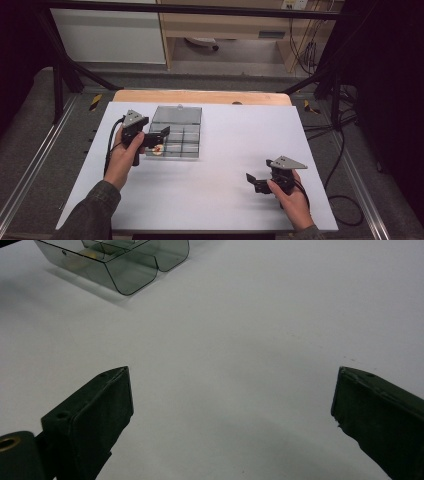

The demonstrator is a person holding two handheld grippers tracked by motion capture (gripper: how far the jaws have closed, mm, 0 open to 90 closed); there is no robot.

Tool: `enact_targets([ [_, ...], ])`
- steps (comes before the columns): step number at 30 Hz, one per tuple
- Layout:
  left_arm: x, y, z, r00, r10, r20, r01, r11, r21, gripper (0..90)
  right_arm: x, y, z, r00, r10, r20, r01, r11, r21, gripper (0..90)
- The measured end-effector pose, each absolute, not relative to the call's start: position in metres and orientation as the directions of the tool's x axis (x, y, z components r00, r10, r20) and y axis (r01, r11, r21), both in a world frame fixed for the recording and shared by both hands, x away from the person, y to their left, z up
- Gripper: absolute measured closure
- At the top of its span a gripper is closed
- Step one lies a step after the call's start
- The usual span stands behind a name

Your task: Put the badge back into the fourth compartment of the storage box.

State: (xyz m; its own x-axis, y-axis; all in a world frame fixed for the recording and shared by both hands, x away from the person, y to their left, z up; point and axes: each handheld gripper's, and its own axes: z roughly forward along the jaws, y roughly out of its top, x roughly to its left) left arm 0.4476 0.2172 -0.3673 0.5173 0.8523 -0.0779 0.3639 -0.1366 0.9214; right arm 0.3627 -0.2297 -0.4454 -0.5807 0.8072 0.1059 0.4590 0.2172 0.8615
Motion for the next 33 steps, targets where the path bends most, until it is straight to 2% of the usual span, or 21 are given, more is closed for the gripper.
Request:
enact_targets([
  [33,0.395,0.245,-0.337,0.536,0.842,-0.061,0.344,-0.152,0.927,7.0,0.363,-0.230,-0.445,-0.593,0.798,0.108,0.453,0.220,0.864,2.6],
])
